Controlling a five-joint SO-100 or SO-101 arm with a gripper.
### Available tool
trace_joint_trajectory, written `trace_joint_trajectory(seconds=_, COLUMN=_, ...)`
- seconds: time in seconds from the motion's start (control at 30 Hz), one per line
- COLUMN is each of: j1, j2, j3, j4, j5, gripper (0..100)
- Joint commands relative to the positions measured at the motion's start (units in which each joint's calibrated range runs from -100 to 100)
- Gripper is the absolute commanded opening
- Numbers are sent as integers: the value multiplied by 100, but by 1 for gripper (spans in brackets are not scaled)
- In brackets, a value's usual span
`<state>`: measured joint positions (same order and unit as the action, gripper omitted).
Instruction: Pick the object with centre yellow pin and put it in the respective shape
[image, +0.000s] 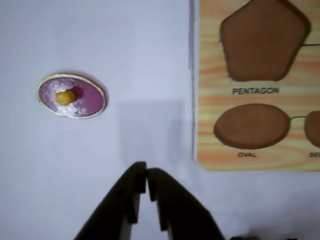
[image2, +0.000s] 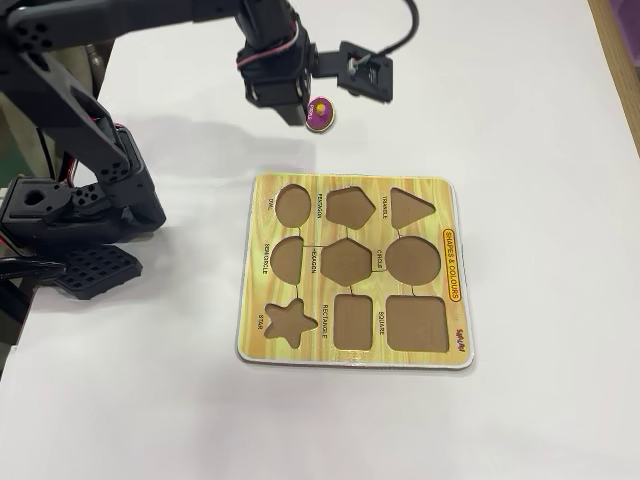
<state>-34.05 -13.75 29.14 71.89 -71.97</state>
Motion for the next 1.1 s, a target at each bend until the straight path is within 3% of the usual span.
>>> trace_joint_trajectory(seconds=0.0, j1=-501, j2=211, j3=-683, j4=-68, j5=-68, gripper=1)
trace_joint_trajectory(seconds=0.63, j1=-853, j2=1952, j3=-2473, j4=-76, j5=-57, gripper=1)
trace_joint_trajectory(seconds=1.07, j1=-863, j2=2161, j3=-2554, j4=-76, j5=-31, gripper=1)
